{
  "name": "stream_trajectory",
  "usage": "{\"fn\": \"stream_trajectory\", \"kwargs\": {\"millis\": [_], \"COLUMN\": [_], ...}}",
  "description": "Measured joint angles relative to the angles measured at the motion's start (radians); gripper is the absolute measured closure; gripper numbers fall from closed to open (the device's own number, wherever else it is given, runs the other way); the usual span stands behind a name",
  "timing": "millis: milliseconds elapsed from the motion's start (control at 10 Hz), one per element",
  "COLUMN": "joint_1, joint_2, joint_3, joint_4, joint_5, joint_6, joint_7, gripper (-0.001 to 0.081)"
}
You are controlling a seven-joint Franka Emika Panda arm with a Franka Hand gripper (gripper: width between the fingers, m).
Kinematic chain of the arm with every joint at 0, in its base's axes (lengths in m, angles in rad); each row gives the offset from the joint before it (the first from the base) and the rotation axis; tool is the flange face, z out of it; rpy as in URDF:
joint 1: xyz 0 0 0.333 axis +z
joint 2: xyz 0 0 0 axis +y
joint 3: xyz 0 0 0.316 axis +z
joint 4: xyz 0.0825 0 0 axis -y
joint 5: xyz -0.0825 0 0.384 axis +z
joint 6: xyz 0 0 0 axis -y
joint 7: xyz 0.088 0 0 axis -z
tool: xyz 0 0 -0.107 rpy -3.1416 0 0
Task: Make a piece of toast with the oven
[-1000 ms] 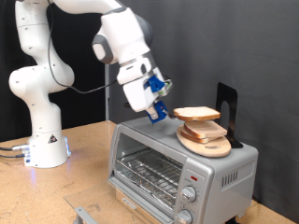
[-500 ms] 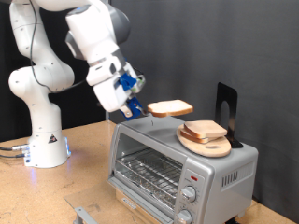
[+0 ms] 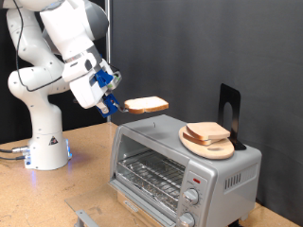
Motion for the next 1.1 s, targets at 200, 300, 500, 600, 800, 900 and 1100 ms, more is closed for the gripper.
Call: {"fn": "stream_trajectory", "kwargs": {"millis": [200, 300, 500, 600, 800, 900, 1100], "joint_1": [-0.004, -0.019, -0.064, -0.086, -0.116, -0.120, -0.126], "joint_2": [0.006, 0.006, 0.009, 0.015, 0.036, 0.046, 0.069], "joint_3": [-0.016, -0.039, -0.089, -0.114, -0.157, -0.175, -0.191], "joint_4": [-0.009, -0.018, -0.031, -0.034, -0.034, -0.034, -0.033], "joint_5": [0.005, -0.001, -0.033, -0.051, -0.063, -0.063, -0.071], "joint_6": [0.031, 0.034, 0.034, 0.033, 0.044, 0.055, 0.061], "joint_7": [-0.004, -0.013, -0.054, -0.073, -0.109, -0.120, -0.127], "gripper": [0.0360, 0.0360, 0.0360, 0.0360, 0.0360, 0.0360, 0.0360]}}
